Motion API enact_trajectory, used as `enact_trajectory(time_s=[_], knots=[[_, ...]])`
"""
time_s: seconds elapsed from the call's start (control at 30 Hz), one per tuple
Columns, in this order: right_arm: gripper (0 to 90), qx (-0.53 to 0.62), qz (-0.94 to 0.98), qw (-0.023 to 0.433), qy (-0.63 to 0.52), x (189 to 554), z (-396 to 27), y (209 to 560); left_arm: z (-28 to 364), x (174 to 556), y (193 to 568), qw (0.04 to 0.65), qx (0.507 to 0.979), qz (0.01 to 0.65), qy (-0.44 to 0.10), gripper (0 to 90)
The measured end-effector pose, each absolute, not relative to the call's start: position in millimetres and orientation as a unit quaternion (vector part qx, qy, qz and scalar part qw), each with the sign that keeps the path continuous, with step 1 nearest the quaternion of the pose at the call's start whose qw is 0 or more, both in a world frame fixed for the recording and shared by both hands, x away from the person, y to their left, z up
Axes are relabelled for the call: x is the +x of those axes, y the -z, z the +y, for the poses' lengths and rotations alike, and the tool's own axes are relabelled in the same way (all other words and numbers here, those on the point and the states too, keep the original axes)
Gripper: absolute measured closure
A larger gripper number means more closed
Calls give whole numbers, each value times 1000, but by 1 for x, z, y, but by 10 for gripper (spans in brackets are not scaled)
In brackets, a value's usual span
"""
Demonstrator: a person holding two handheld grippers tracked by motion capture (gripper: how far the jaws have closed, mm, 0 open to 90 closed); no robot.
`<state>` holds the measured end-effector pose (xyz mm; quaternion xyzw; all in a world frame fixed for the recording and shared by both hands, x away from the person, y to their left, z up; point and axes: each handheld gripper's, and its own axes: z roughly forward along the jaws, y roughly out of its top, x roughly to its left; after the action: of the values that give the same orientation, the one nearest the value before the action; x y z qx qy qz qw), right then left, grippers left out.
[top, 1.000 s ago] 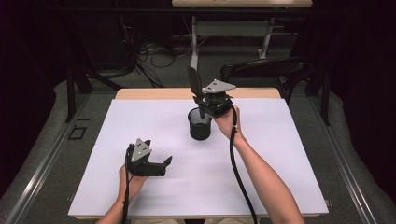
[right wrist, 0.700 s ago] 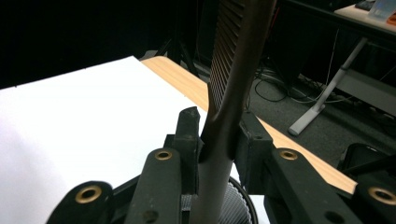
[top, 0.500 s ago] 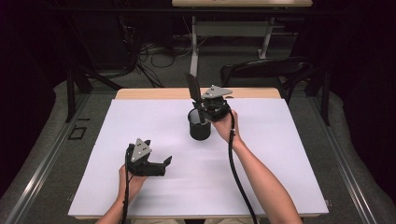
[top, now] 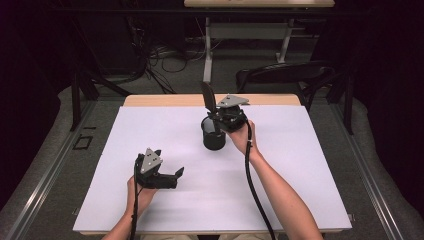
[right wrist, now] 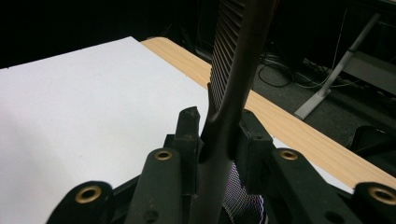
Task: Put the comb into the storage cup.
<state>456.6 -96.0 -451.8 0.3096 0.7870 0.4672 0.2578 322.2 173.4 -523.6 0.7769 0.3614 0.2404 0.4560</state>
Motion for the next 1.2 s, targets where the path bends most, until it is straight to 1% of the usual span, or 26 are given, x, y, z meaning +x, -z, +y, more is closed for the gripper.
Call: enact_trajectory(time_s=[0.57,0.97,1.2], knots=[[732,324,792,247,-455,462,-96,465,175,323,524,455,777,361,-242,1],[731,343,802,225,-434,467,-95,475,174,324,524,455,778,360,-241,1],[731,346,808,220,-423,469,-94,479,175,325,525,455,778,361,-240,1]])
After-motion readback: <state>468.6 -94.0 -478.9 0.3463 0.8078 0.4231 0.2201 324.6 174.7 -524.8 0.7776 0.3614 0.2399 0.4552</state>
